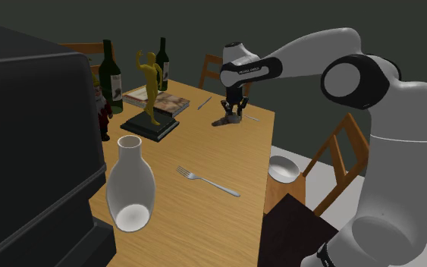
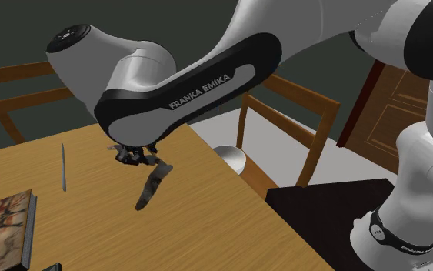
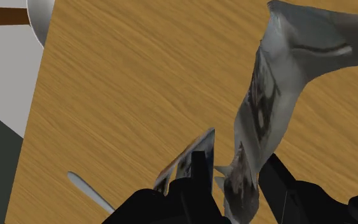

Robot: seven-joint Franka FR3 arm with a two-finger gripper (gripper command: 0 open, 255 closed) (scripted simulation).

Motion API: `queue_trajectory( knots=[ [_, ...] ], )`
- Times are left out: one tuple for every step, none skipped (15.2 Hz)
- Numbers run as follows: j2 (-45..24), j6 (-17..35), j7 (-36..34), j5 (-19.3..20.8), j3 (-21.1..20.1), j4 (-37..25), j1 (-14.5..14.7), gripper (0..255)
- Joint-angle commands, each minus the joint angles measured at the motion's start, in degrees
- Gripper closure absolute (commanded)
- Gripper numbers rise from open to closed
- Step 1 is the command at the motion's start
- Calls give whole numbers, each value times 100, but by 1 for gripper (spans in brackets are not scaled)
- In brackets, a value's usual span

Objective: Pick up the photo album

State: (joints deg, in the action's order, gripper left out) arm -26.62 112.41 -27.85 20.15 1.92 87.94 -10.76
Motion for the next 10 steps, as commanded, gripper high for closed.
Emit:
queue_trajectory(
  knots=[
    [63,-132,34,-15,-7,-72,10,255],
    [83,-195,55,-22,-9,-117,12,255],
    [102,-258,76,-29,-10,-164,13,255],
    [120,-322,97,-36,-12,-213,15,255],
    [137,-386,118,-43,-13,-263,17,255],
    [153,-451,140,-49,-14,-315,18,255],
    [167,-516,161,-56,-15,-369,20,255],
    [181,-582,182,-62,-17,-425,22,255],
    [184,-591,186,-63,-17,-432,22,255],
    [183,-592,186,-63,-17,-433,22,255]
  ],
)
